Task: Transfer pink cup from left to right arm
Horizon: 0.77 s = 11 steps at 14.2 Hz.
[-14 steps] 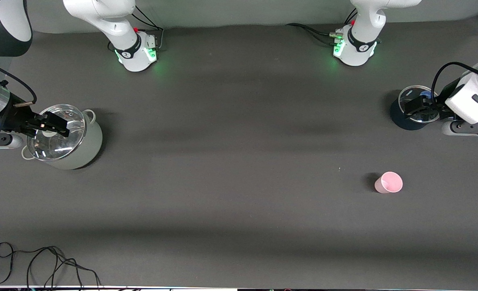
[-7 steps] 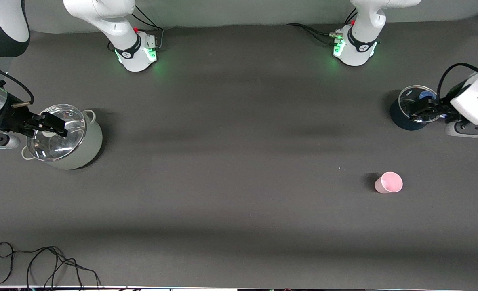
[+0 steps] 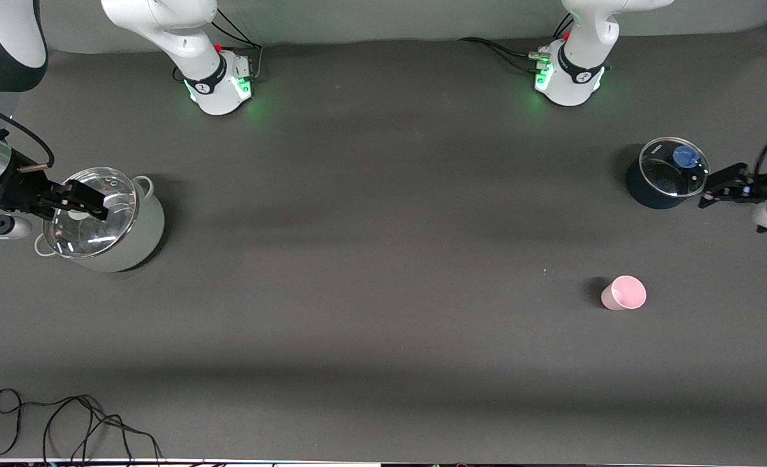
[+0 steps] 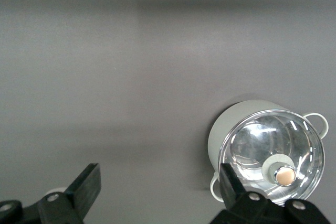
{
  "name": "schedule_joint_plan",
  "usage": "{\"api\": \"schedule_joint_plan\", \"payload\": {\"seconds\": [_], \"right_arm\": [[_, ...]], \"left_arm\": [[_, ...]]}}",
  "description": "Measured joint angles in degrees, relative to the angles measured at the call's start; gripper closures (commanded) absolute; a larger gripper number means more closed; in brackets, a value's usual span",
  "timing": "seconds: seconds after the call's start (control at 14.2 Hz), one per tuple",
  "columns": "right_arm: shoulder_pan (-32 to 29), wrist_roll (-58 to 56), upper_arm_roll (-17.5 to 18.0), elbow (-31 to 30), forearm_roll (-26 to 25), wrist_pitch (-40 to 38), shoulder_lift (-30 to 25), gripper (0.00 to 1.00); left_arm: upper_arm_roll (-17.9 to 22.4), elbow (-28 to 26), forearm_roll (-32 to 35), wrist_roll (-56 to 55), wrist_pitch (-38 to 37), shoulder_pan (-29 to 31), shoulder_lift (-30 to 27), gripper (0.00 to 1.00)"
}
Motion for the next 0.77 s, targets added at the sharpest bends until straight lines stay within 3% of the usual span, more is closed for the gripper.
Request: {"api": "schedule_joint_plan", "payload": {"seconds": [0.49,0.77], "right_arm": [[0.01,0.0,0.0,-0.02,0.02,0.0,0.0,0.0],[0.01,0.0,0.0,-0.02,0.03,-0.01,0.0,0.0]], "left_arm": [[0.33,1.47,-23.82,44.39,2.98,18.0,14.61,0.0],[0.19,1.55,-29.67,61.88,4.9,21.92,23.7,0.0]]}}
